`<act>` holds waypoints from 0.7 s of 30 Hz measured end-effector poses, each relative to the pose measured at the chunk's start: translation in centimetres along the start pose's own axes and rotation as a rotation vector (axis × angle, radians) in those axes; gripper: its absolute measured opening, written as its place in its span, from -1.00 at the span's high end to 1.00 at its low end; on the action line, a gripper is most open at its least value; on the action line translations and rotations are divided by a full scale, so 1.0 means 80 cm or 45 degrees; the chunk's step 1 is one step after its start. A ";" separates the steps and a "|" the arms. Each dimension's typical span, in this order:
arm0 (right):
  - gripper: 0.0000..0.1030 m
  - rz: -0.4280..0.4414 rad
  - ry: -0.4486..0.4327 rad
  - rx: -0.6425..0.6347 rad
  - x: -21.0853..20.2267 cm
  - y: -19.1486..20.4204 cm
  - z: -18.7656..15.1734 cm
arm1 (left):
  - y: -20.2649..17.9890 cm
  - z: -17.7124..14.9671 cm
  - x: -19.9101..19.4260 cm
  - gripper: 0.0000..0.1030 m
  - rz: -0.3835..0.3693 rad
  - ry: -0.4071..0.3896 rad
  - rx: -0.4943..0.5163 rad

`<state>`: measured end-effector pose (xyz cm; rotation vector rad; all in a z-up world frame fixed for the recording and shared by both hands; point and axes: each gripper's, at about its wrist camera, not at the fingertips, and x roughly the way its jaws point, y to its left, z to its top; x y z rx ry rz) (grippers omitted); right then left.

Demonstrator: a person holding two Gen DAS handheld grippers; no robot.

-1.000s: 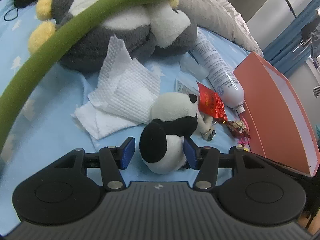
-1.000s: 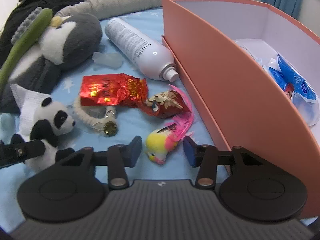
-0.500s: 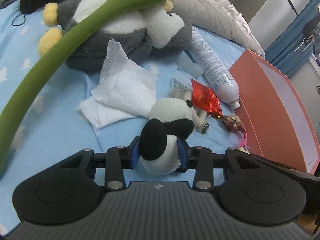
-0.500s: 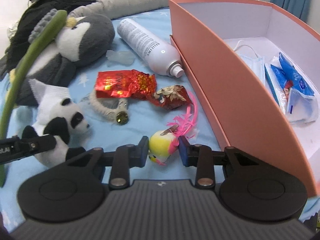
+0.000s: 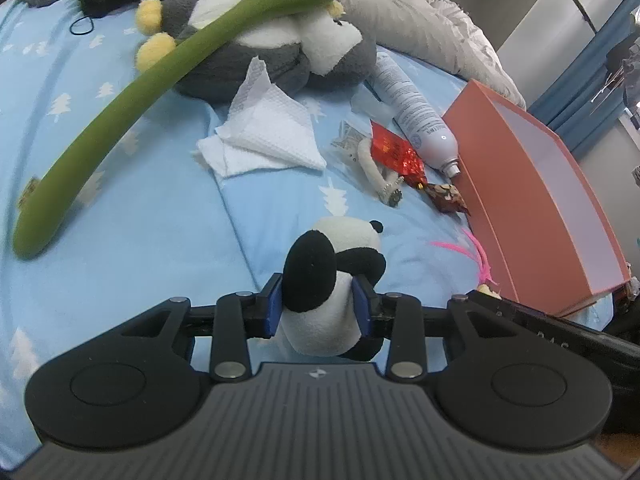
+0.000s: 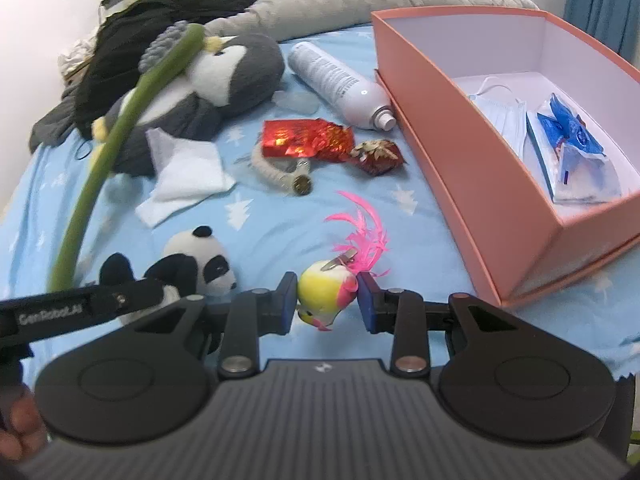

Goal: Organize soft objects
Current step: 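Close the left tool on the panda plush while the right tool grasps the yellow toy bird, then lift the panda with the left tool while the right tool carries the bird over the pink box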

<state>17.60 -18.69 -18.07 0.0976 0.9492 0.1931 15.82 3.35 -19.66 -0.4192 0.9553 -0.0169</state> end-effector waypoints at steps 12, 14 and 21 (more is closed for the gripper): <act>0.31 0.085 -0.058 -0.048 -0.056 0.011 -0.017 | -0.012 -0.022 -0.068 0.20 -0.016 -0.100 0.007; 0.31 0.090 -0.076 -0.066 -0.066 0.012 -0.015 | -0.015 -0.022 -0.078 0.20 -0.022 -0.116 0.011; 0.31 0.111 -0.161 -0.096 -0.100 0.011 0.004 | -0.033 -0.005 -0.113 0.20 -0.079 -0.188 0.021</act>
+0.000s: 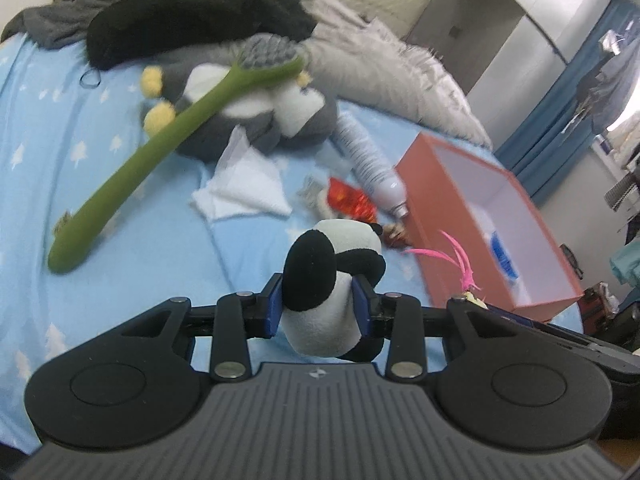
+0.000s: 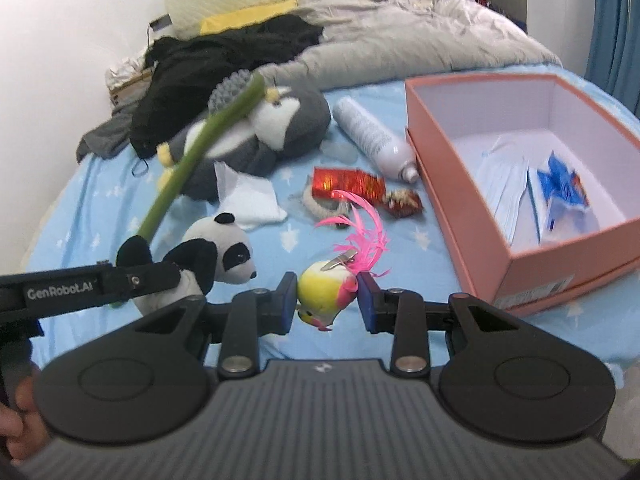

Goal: Organize soft objects
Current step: 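Lift the panda with the left tool while the right tool carries the bird over the pink box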

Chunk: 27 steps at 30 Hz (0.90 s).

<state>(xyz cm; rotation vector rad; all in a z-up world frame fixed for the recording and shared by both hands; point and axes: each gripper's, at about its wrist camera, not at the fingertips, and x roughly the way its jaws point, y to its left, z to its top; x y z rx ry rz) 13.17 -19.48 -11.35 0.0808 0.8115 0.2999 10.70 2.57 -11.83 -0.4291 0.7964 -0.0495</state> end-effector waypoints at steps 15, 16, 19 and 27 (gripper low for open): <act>0.31 0.018 -0.224 -0.039 -0.076 -0.014 0.067 | -0.077 0.072 -0.032 0.20 -0.153 -0.140 0.109; 0.31 0.012 -0.237 -0.040 -0.079 -0.018 0.071 | -0.084 0.077 -0.032 0.20 -0.162 -0.143 0.117; 0.31 -0.010 -0.279 -0.033 -0.088 -0.028 0.083 | -0.106 0.090 -0.029 0.20 -0.198 -0.148 0.157; 0.31 -0.096 -0.344 0.017 -0.087 -0.077 0.115 | -0.179 0.122 0.023 0.20 -0.294 -0.109 0.289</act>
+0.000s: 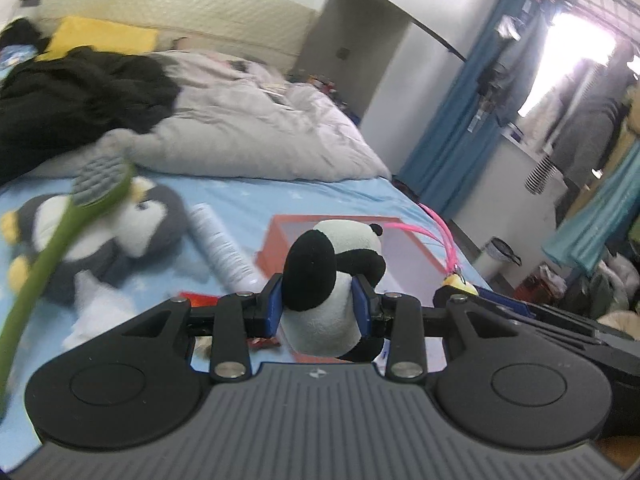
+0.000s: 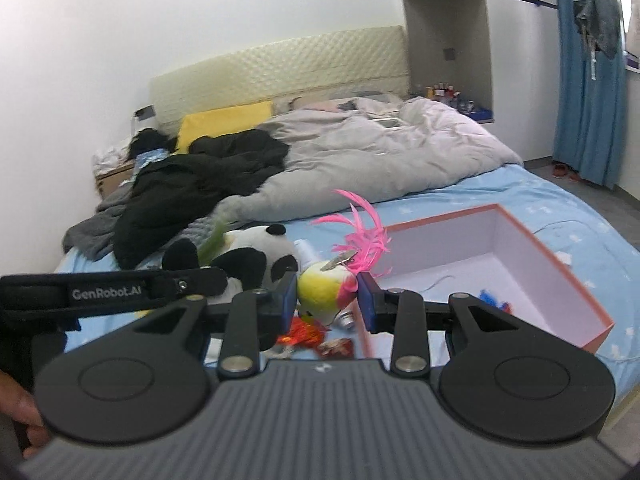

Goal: Organize soft objects
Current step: 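Lift the panda with the left tool while the right tool carries the bird over the pink box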

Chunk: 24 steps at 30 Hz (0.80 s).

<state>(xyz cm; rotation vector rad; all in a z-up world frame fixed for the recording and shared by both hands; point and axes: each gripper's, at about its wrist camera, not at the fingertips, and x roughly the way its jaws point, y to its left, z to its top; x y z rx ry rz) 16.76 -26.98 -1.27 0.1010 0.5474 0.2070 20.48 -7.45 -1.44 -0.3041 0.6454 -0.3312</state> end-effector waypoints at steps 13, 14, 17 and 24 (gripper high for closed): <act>0.31 -0.144 0.145 0.094 0.089 -0.105 0.009 | -0.049 0.039 0.180 0.54 -0.059 0.190 0.062; 0.31 -0.155 0.170 0.102 0.098 -0.114 0.006 | -0.052 0.039 0.197 0.59 -0.051 0.232 0.068; 0.31 -0.171 0.248 0.129 0.129 -0.135 -0.006 | -0.058 0.033 0.232 0.59 -0.046 0.283 0.111; 0.31 -0.165 0.350 0.196 0.172 -0.159 -0.035 | -0.045 0.014 0.277 0.59 -0.021 0.370 0.122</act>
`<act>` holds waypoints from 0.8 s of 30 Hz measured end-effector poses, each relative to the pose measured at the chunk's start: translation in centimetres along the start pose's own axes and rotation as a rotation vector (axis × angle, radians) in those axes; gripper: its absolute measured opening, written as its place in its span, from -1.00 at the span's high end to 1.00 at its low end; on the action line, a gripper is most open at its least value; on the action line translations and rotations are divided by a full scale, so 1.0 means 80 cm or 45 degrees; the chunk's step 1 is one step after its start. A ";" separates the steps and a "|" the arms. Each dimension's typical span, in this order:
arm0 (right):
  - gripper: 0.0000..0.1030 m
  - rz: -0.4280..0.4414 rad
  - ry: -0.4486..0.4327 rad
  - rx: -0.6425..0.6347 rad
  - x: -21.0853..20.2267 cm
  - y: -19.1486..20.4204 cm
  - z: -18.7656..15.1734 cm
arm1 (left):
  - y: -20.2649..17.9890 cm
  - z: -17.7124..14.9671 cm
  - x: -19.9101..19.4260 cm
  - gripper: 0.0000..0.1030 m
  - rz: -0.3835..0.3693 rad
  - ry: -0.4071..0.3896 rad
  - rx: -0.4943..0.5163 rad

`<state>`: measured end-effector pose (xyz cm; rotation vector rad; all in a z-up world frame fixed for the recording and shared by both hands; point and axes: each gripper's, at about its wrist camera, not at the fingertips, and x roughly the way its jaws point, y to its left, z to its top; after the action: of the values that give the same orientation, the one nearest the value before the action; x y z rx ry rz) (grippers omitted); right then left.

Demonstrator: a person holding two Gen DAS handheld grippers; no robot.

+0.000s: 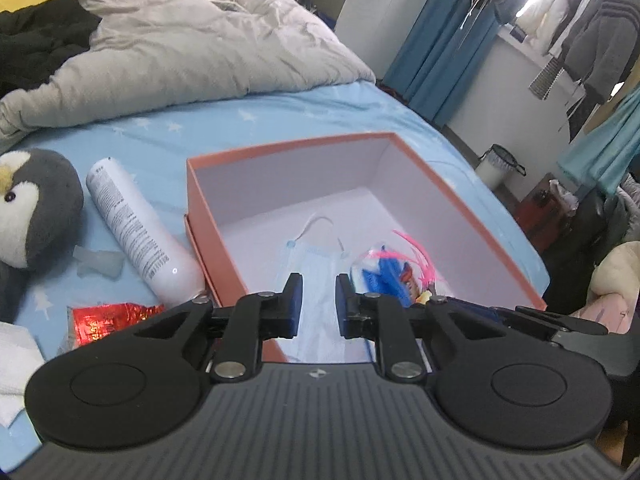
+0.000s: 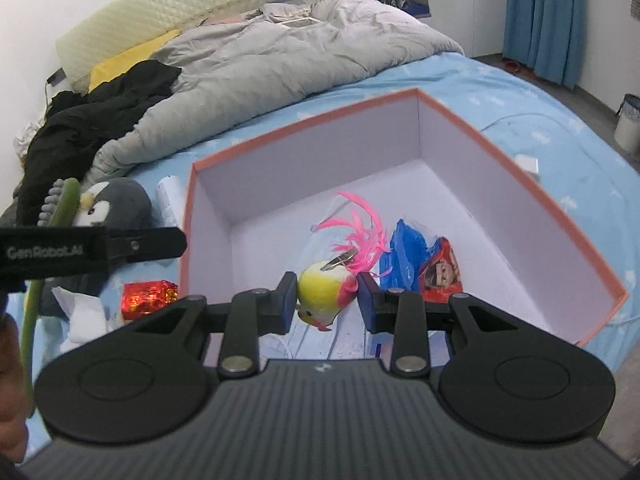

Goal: Organize soft objects
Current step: 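Lift the panda with the left tool while the right tool carries the bird over the pink box, then lower the yellow bird into the box with the right tool while the left tool carries the panda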

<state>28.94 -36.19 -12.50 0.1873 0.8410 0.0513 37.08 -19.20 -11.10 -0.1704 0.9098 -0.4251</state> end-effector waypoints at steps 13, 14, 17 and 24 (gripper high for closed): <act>0.31 0.016 0.002 -0.007 -0.007 0.013 -0.012 | 0.022 -0.024 -0.029 0.57 0.031 -0.005 0.007; 0.31 0.016 0.003 -0.005 -0.009 0.013 -0.013 | 0.026 -0.029 -0.034 0.55 0.035 0.000 0.013; 0.31 0.012 0.010 0.001 -0.013 0.015 -0.020 | 0.044 -0.045 -0.042 0.36 0.063 0.034 0.007; 0.31 0.015 0.045 0.033 -0.011 0.018 -0.038 | 0.100 -0.086 -0.042 0.10 0.166 0.119 -0.054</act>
<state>26.15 -34.45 -13.60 0.2163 0.8758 0.0550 32.09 -10.27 -15.44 -0.1296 1.0163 -0.2950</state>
